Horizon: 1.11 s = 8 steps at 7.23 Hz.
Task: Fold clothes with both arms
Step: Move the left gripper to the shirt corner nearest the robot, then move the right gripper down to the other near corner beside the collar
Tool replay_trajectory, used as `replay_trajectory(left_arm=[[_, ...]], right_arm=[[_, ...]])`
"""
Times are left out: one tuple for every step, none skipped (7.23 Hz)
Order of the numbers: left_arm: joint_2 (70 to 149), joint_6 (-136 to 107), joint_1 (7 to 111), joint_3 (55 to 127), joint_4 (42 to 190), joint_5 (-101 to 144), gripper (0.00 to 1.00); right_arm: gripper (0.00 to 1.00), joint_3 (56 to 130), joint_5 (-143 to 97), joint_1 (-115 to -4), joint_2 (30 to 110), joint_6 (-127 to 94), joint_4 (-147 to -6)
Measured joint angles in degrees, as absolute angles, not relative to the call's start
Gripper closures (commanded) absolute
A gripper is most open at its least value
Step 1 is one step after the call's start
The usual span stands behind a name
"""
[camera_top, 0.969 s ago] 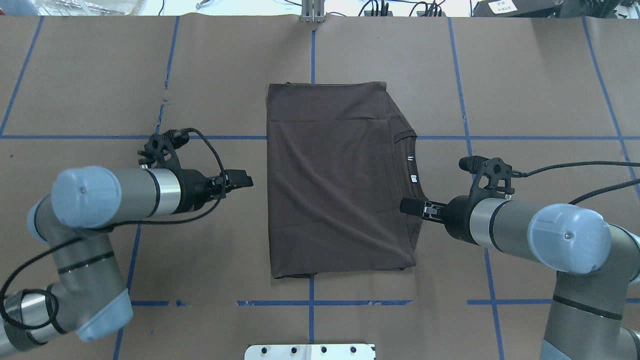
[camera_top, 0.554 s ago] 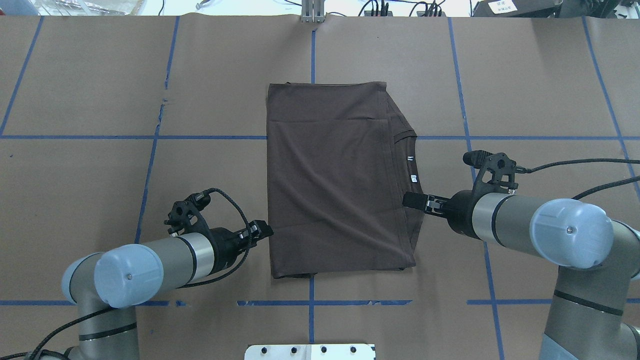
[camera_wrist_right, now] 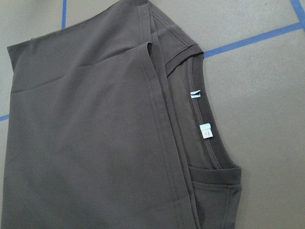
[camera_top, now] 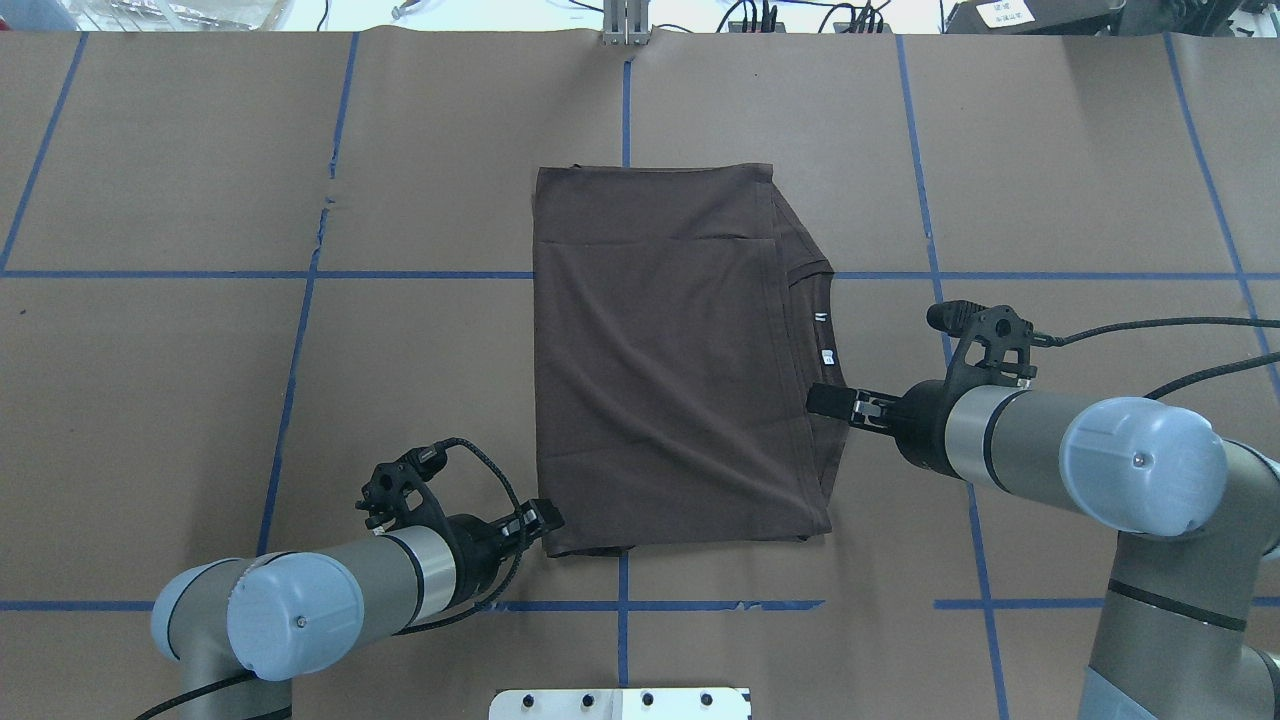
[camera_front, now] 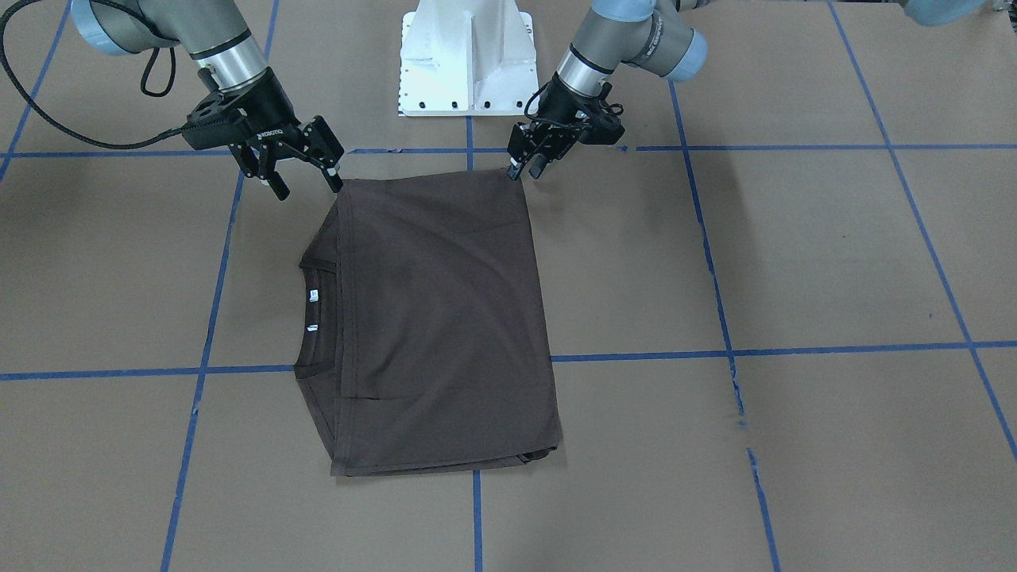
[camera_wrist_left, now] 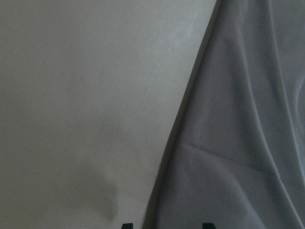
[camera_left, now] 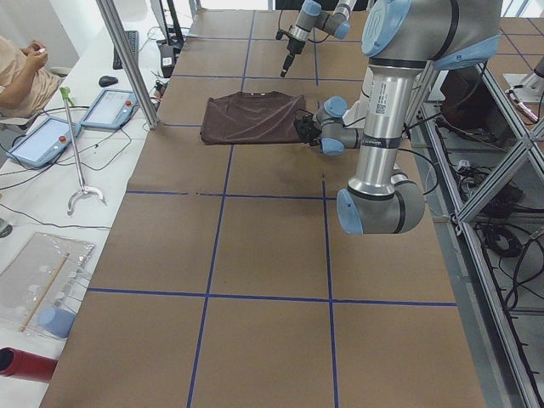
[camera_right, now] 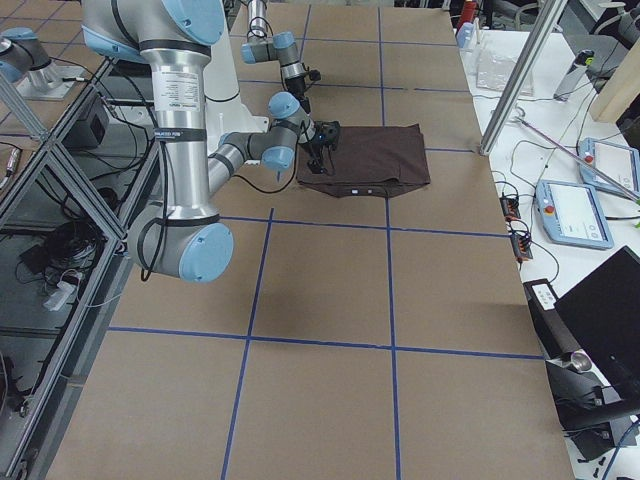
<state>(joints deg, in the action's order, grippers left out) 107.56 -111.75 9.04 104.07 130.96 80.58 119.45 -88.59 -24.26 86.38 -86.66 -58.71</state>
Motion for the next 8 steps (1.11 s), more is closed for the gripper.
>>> replay_trajectory(left_arm=[[107.95, -112.31, 8.59, 103.96, 130.68, 80.11, 0.43], [108.16, -113.0, 8.36, 103.92, 130.43, 79.91, 0.43], [108.32, -113.46, 8.25, 103.82, 130.32, 79.82, 0.44], [108.51, -113.79, 8.15, 103.69, 130.28, 79.5, 0.44], [108.66, -113.99, 8.03, 103.55, 130.26, 79.07, 0.44], [109.01, -114.13, 7.97, 103.13, 130.26, 78.84, 0.44], [109.66, -114.2, 7.94, 102.45, 130.26, 78.76, 0.46], [110.32, -114.24, 7.92, 101.94, 130.26, 78.74, 0.56]], right_arm=[[0.0, 119.45, -88.59, -24.26, 86.35, -86.66, -58.71], [0.0, 119.48, -88.59, -24.26, 86.3, -86.66, -58.71], [0.0, 119.52, -88.59, -24.26, 86.26, -86.66, -58.71], [0.0, 119.52, -88.59, -24.26, 86.24, -86.66, -58.69], [0.0, 119.53, -88.59, -24.26, 86.23, -86.66, -58.65], [0.0, 119.53, -88.57, -24.26, 86.22, -86.66, -58.65], [0.0, 119.53, -88.56, -24.26, 86.19, -86.66, -58.68], [0.0, 119.53, -88.56, -24.26, 86.16, -86.66, -58.7]])
